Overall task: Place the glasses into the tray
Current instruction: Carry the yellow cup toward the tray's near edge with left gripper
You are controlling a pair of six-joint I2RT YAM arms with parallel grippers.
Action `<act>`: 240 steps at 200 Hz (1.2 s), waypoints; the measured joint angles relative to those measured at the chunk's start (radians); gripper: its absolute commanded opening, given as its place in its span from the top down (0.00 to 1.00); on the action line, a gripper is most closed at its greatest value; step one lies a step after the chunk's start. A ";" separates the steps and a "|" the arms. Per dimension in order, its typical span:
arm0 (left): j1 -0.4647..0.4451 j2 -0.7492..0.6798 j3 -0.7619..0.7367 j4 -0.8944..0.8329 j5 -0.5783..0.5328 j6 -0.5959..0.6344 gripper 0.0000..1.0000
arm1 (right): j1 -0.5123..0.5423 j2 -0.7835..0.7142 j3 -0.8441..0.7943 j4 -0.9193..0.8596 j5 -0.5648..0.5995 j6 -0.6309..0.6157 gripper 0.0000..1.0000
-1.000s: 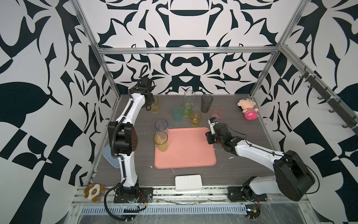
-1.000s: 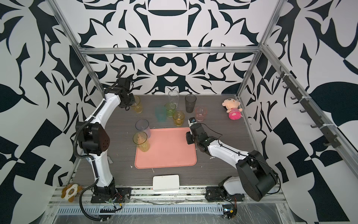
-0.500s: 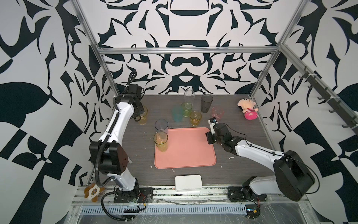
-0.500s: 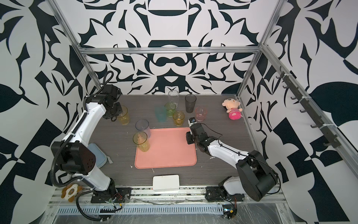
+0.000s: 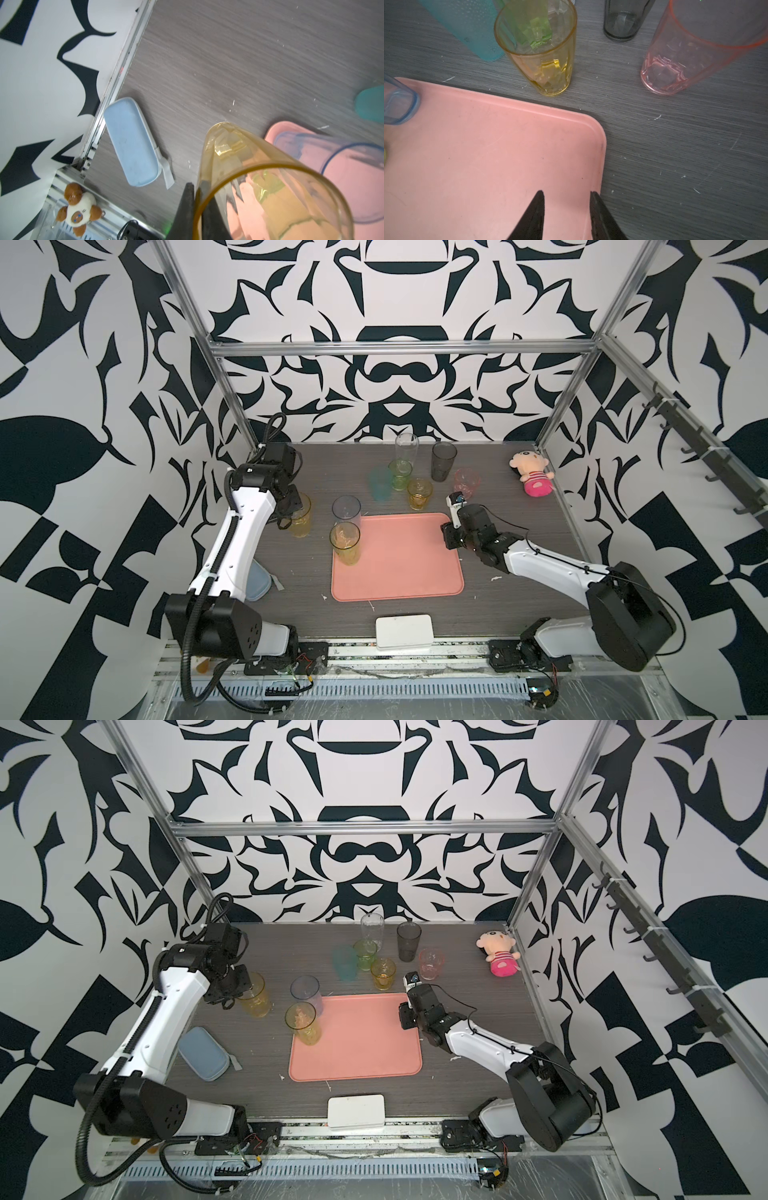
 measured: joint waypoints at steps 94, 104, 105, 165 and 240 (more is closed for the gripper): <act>-0.031 -0.233 -0.146 -0.165 0.046 -0.006 1.00 | 0.003 0.000 0.000 -0.004 0.011 0.000 0.60; -0.041 -0.253 -0.165 -0.176 0.054 -0.012 1.00 | 0.003 0.000 0.000 -0.005 0.011 0.000 0.60; -0.042 -0.255 -0.166 -0.177 0.054 -0.012 1.00 | 0.003 0.000 0.000 -0.005 0.011 0.000 0.60; -0.142 -0.317 -0.221 -0.218 0.089 -0.063 1.00 | 0.011 0.000 0.000 -0.008 0.013 0.000 0.60; -0.315 -0.319 -0.273 -0.230 0.090 -0.154 1.00 | 0.015 0.000 0.000 -0.008 0.015 0.000 0.60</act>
